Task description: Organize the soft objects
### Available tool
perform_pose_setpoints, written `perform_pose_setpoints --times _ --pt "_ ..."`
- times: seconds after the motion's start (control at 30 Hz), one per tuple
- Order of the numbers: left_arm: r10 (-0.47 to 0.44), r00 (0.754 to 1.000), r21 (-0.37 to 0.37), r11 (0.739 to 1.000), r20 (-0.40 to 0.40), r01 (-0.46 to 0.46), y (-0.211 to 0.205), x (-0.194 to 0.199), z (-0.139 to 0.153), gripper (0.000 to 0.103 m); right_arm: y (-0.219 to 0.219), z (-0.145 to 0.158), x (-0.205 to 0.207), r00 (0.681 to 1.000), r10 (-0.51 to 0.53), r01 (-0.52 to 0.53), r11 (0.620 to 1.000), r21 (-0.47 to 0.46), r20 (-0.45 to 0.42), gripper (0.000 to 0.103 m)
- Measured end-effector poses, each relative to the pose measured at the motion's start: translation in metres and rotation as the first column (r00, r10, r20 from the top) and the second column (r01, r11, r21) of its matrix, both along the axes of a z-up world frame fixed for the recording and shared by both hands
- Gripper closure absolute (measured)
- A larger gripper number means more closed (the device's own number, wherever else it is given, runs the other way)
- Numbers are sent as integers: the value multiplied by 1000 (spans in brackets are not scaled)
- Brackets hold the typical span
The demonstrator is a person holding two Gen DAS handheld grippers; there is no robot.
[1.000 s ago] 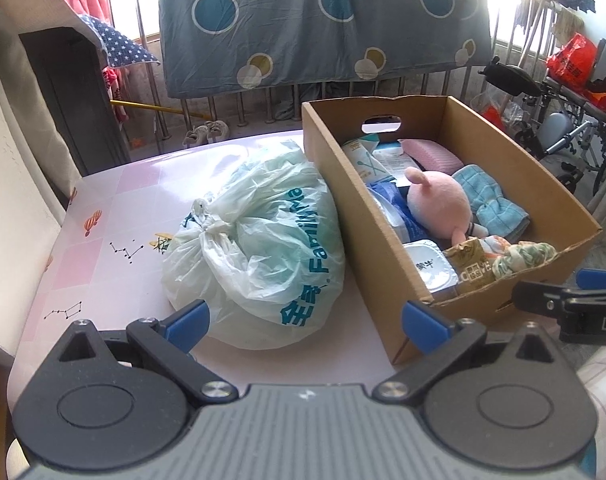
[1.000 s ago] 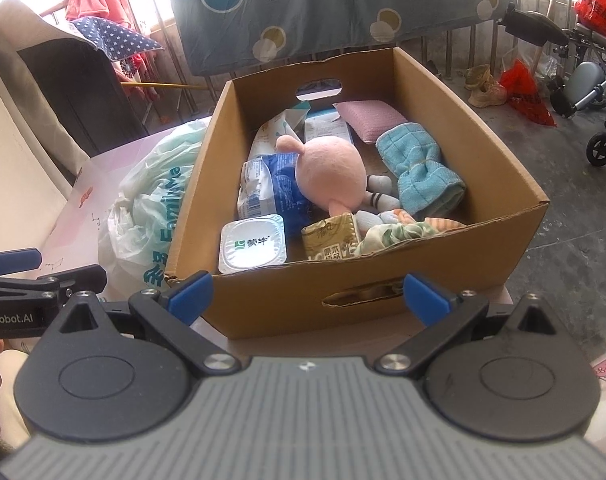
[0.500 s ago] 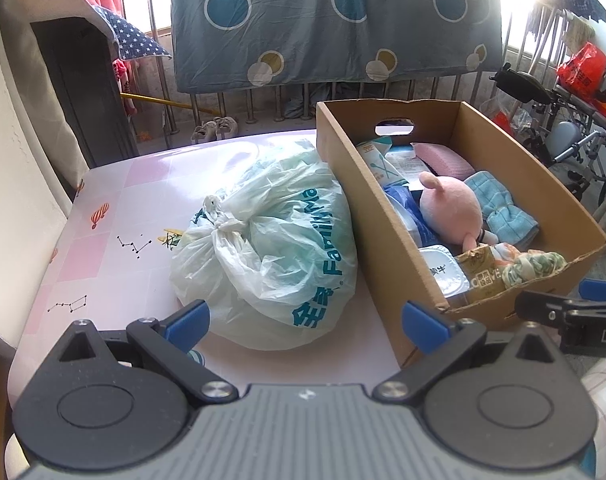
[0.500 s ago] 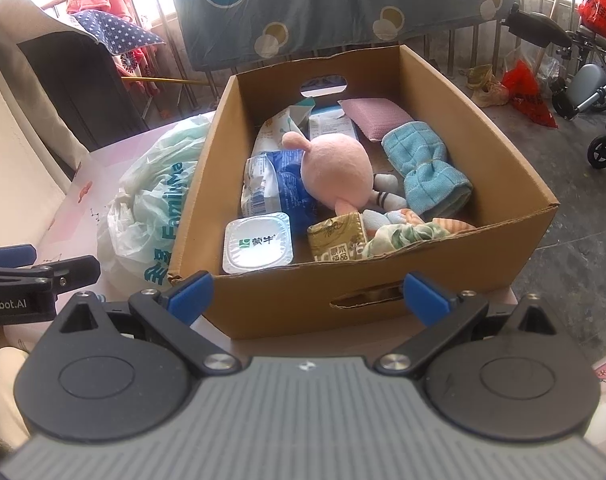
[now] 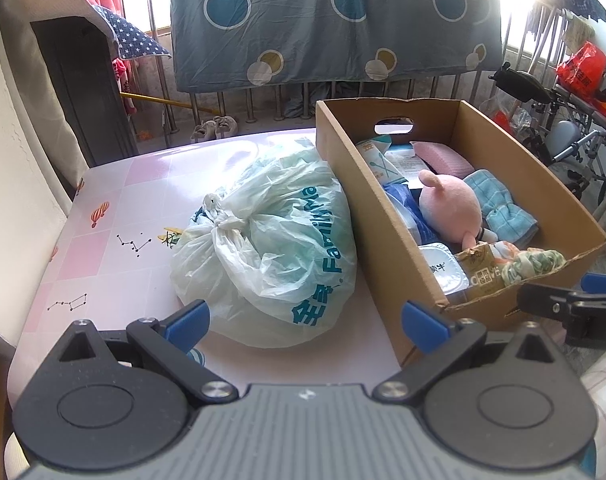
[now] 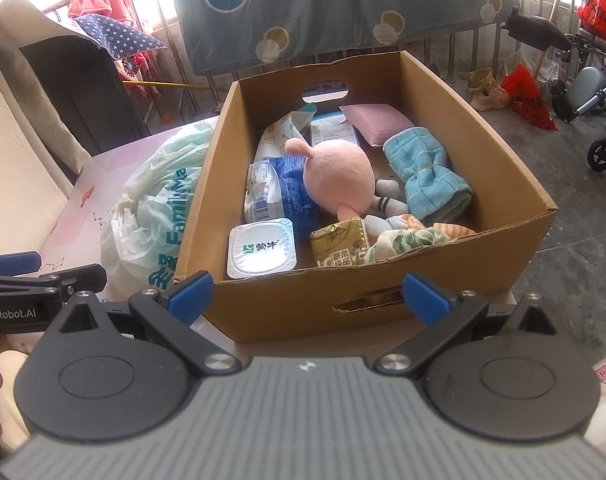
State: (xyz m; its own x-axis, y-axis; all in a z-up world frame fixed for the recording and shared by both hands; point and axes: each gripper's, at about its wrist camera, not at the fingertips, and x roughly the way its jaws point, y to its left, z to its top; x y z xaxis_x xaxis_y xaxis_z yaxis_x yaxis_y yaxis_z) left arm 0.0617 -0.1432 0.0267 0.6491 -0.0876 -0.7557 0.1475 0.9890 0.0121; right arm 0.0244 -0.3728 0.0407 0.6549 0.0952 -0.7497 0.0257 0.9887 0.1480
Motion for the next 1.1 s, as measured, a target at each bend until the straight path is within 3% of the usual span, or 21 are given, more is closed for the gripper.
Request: perform_pose_setpoints --times 0.6,0.87,1.0,1.1 --pt "-3 1000 1 1000 -12 3 -1 2 -4 0 -1 2 -1 1000 -9 9 1000 2 5 1" --pt "-23 1000 16 1000 3 23 -6 14 -2 0 -27 18 8 999 25 -25 1000 -6 31 1" --pt "-16 1000 2 1000 12 16 -3 27 -1 0 -52 28 29 999 38 -38 998 41 10 2" --pt "-13 1000 2 1000 22 13 -2 37 -4 0 -75 26 56 998 31 -23 992 121 -63 8"
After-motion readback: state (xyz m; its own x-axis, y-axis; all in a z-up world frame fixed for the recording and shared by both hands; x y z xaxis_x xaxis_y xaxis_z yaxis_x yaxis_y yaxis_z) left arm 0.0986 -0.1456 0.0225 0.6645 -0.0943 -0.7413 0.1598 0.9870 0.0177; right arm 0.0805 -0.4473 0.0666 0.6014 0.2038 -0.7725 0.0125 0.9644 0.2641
